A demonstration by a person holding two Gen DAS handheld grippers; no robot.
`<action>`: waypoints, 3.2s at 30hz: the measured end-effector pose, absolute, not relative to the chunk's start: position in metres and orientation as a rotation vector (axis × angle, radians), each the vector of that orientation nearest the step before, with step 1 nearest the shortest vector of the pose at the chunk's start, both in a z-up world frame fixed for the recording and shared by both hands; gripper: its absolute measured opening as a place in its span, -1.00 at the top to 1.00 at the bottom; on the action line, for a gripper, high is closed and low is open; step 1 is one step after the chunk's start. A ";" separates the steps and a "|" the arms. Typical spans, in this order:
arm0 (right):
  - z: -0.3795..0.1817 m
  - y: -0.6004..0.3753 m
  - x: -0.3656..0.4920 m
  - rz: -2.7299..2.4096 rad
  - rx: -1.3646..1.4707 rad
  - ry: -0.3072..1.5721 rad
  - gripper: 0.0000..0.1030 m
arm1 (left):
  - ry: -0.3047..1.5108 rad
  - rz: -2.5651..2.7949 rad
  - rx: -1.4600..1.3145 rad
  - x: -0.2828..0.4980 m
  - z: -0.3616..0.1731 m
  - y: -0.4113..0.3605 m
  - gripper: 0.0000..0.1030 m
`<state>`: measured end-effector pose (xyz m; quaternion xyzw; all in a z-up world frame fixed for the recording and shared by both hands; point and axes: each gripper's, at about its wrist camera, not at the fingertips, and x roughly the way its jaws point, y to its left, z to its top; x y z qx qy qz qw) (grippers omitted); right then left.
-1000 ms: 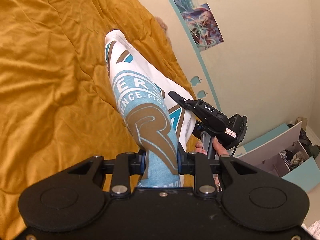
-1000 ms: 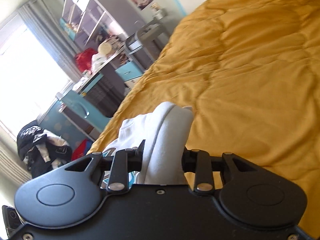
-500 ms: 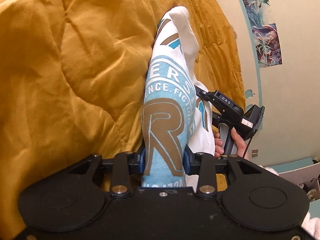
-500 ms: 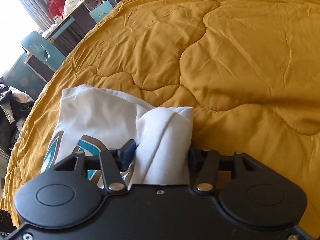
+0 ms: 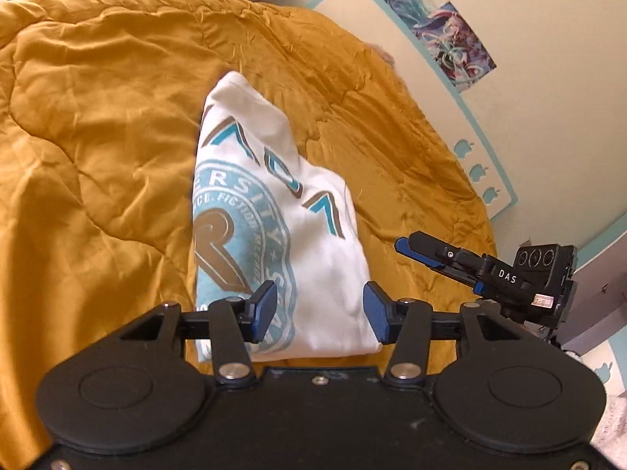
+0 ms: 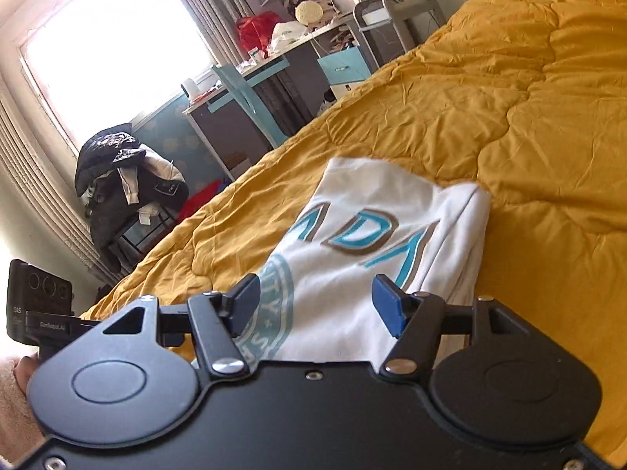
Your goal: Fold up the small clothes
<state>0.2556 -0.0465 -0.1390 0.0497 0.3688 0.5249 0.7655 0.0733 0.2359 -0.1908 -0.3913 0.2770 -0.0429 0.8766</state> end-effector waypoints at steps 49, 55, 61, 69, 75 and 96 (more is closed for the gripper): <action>-0.041 -0.024 0.160 0.704 -0.101 0.640 -0.76 | 0.590 0.188 -0.490 0.081 -0.082 0.162 -0.06; -0.069 -0.037 0.128 0.646 -0.155 0.730 -0.76 | 0.668 0.274 -0.482 0.059 -0.086 0.134 -0.08; -0.080 -0.047 0.105 0.621 -0.131 0.792 -0.76 | 0.740 0.341 -0.431 0.050 -0.088 0.118 -0.09; -0.078 -0.044 0.101 0.622 -0.124 0.794 -0.76 | 0.753 0.369 -0.405 0.047 -0.082 0.115 -0.09; -0.078 -0.040 0.102 0.623 -0.128 0.795 -0.76 | 0.764 0.370 -0.403 0.050 -0.084 0.115 -0.09; -0.081 -0.035 0.104 0.616 -0.136 0.814 -0.76 | 0.792 0.390 -0.395 0.053 -0.087 0.117 -0.10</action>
